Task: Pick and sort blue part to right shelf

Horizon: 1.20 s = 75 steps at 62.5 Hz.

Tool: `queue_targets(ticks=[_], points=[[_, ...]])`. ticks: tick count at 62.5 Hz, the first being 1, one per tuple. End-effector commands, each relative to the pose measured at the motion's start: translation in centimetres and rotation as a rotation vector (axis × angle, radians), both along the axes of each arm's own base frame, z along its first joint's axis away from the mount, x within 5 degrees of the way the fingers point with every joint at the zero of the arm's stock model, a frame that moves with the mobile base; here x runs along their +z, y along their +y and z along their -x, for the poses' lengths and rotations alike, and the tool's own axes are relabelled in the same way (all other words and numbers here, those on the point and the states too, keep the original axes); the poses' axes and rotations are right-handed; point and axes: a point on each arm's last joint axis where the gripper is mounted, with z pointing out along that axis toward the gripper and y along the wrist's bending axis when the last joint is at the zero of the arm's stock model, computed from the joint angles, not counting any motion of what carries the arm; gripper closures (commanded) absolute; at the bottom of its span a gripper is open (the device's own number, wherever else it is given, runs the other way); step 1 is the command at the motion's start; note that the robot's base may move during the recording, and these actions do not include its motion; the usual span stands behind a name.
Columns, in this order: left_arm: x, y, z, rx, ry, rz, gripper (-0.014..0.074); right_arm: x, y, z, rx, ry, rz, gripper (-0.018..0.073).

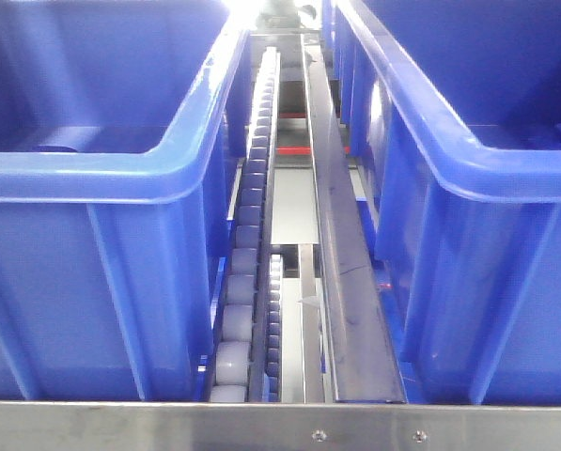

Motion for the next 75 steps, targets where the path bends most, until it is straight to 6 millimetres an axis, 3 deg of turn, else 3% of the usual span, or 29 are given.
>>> queue_targets(ticks=[1, 37, 43, 54, 75], points=[[-0.4, 0.0, 0.1, 0.0, -0.036, 0.018, 0.0461, 1.5, 0.0, 0.1, -0.002, -0.105, 0.009, 0.0523], [-0.4, 0.0, 0.1, 0.0, -0.036, 0.018, 0.0461, 1.6, 0.1, 0.0, 0.006, -0.13, -0.004, 0.0523], [-0.4, 0.0, 0.1, 0.0, -0.036, 0.018, 0.0461, 0.8, 0.0, -0.5, -0.019, -0.14, -0.009, 0.0523], [-0.4, 0.0, 0.1, 0.0, -0.036, 0.018, 0.0461, -2.6, -0.4, -1.7, -0.116, -0.162, -0.02, 0.0523], [-0.4, 0.0, 0.1, 0.0, -0.036, 0.018, 0.0461, -12.2, -0.3, -1.4, -0.118, -0.212, -0.021, 0.0523]])
